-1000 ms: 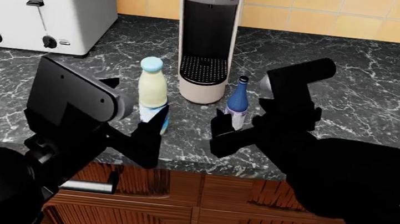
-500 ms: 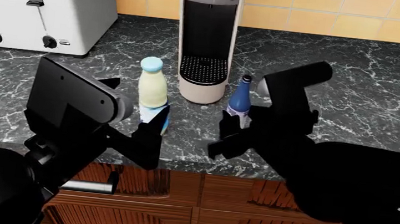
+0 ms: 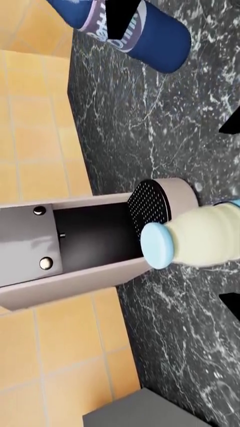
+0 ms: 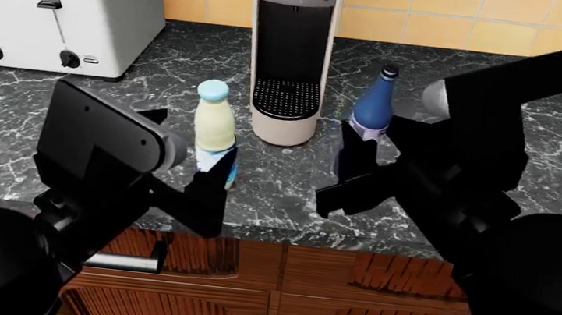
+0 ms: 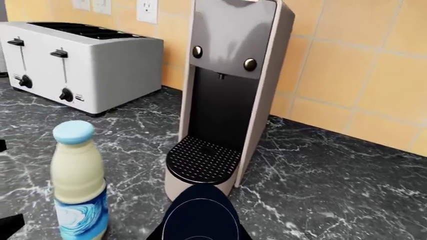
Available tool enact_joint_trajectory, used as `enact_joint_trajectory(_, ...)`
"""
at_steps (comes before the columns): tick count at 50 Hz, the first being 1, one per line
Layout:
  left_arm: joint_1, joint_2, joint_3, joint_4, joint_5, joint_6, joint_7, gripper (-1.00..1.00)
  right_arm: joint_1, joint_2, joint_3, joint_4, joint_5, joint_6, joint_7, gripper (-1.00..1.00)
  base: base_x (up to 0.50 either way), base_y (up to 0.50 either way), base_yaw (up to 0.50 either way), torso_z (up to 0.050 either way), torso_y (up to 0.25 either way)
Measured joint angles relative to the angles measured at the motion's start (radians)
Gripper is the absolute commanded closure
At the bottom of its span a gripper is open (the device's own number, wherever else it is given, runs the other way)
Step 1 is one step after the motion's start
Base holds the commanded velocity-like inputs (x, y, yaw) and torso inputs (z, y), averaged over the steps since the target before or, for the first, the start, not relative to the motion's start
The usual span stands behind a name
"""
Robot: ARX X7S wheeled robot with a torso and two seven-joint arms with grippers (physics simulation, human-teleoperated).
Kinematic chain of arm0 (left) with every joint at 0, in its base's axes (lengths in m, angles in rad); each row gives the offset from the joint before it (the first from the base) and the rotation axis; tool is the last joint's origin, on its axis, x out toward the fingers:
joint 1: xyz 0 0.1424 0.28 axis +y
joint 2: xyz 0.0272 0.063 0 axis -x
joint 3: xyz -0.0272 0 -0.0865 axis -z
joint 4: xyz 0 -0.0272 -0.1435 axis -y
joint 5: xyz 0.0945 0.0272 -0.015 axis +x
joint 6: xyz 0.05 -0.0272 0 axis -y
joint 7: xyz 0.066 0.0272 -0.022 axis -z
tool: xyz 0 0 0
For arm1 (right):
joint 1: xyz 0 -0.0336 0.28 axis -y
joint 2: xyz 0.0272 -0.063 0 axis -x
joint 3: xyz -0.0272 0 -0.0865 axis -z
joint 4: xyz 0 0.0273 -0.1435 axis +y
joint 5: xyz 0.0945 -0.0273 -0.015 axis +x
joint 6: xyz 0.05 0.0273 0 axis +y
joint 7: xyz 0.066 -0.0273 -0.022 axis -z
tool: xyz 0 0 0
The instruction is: Move the drinks to the dining counter.
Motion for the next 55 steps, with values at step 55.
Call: enact_joint_trajectory(55, -0.098, 0.052, 0.201, -0.293, 0.25, 0.144, 0.152, -1.0, 0.088, 0.132, 0.021, -0.114, 0.284, -0.1, 0.186, 1.0, 0.0, 0.0, 0.0, 0.0, 0.0)
